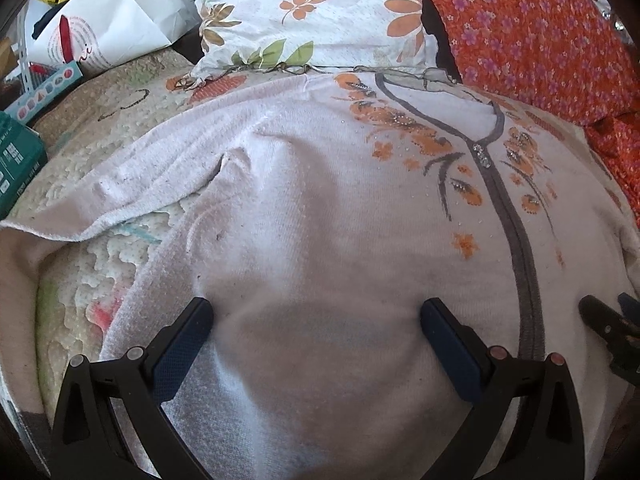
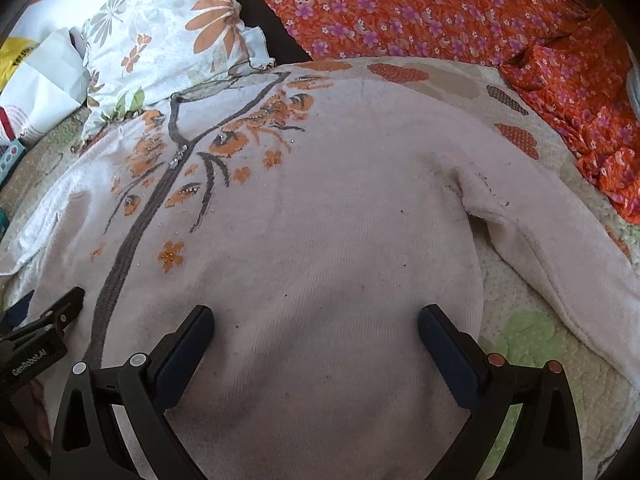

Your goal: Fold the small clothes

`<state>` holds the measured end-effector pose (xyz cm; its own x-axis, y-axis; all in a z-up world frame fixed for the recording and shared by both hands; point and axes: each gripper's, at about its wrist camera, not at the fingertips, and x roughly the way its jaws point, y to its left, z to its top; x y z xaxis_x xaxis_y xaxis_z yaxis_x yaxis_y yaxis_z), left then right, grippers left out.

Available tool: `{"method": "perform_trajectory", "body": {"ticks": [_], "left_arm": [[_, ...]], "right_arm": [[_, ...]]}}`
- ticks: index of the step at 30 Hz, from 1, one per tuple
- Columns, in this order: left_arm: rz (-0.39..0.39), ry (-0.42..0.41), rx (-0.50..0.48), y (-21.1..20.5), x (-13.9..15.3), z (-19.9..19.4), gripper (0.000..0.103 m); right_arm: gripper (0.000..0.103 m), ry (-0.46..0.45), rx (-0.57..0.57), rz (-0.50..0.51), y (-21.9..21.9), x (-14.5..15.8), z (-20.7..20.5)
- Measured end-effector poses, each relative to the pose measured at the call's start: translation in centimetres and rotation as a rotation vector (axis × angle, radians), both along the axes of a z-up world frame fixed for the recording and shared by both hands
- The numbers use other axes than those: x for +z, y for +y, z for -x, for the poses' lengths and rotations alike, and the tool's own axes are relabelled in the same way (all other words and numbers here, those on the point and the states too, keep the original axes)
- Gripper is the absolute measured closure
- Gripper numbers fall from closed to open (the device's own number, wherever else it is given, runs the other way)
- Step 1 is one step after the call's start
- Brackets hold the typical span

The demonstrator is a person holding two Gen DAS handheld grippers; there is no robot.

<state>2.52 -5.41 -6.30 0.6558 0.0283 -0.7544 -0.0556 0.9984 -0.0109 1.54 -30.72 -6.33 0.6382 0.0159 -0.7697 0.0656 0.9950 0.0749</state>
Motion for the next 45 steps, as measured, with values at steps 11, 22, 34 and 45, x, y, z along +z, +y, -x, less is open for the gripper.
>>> {"method": "perform_trajectory", "body": {"ticks": [11, 22, 34, 45], "left_arm": [[-0.003, 0.014, -0.009, -0.1, 0.0, -0.2, 0.000], [0.110, 0.070, 0.024, 2.4, 6.3, 4.8, 0.000], [0.258, 0.025, 0.090, 6.6, 11.2, 12.3, 0.000], [0.533, 0.115, -0.406, -3.6, 12.1, 18.8, 0.000]], "right_arm": [[0.000, 0.019, -0.013, 0.054, 0.6, -0.2, -0.3], [0.025, 0.100, -0.116, -0.252, -8.4, 6.0, 2.8], [0.025, 0.101, -0.494, -0.590, -27.9, 1.9, 18.0], [0.028, -0.009, -0.650, -0.547, -30.6, 2.3, 17.1]]}}
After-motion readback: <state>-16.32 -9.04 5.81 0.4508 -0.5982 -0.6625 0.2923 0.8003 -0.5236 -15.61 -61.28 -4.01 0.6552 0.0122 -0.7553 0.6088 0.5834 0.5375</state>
